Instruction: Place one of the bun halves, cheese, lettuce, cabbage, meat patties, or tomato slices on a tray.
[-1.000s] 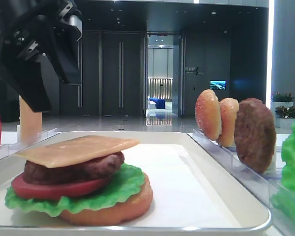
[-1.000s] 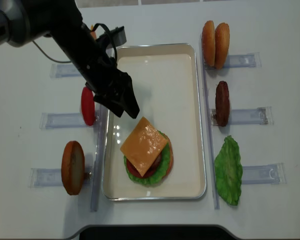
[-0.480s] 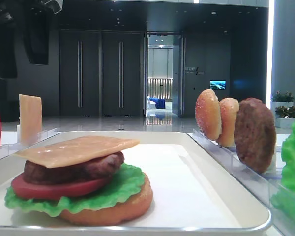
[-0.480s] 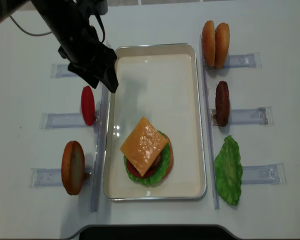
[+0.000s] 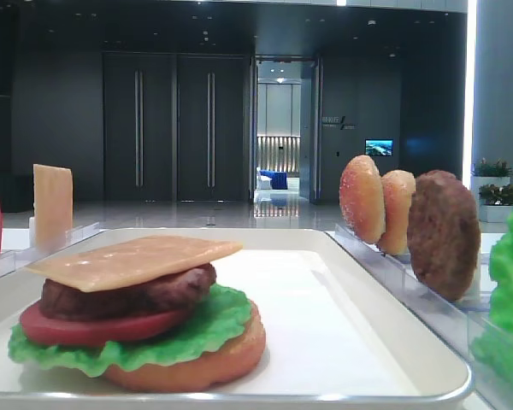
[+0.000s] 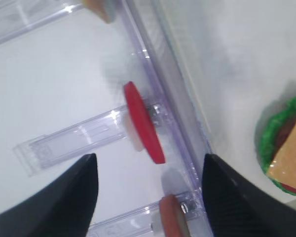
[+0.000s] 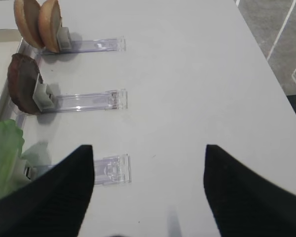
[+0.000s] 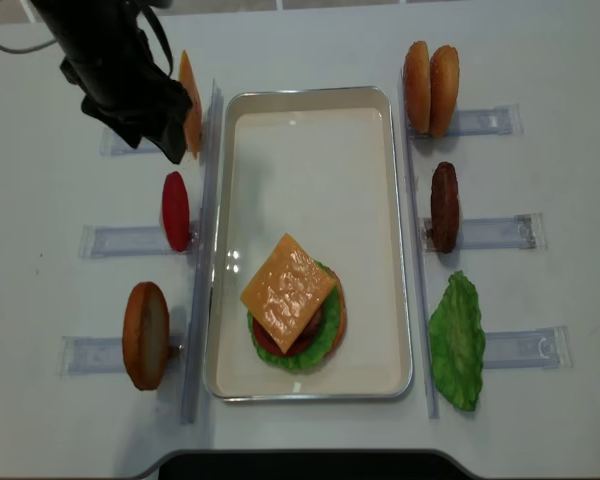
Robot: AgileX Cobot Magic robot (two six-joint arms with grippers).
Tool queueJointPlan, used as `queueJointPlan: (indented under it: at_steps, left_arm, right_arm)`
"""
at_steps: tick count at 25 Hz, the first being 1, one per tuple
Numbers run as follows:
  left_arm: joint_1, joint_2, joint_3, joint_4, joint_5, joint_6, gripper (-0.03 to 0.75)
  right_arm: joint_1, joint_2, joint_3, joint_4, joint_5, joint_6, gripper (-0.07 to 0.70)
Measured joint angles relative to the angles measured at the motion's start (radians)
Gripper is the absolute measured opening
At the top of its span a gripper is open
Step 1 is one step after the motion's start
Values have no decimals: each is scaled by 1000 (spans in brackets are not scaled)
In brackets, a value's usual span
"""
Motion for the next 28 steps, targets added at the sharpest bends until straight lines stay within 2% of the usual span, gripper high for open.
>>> queueJointPlan:
  at_steps: [12, 20, 23, 28]
  left_arm:
    - [236, -104, 0, 15, 5, -18, 503]
    - [253, -146, 11, 50, 9, -18, 503]
    - [253, -203, 83, 50, 8, -19, 486]
    - [253, -384, 306, 50, 11, -37, 447]
  right_arm:
    - [0, 0, 0, 0, 0, 0, 455]
    - [0, 0, 0, 0, 0, 0, 455]
    - [0, 0, 0, 0, 0, 0, 455]
    - [0, 0, 0, 0, 0, 0, 455]
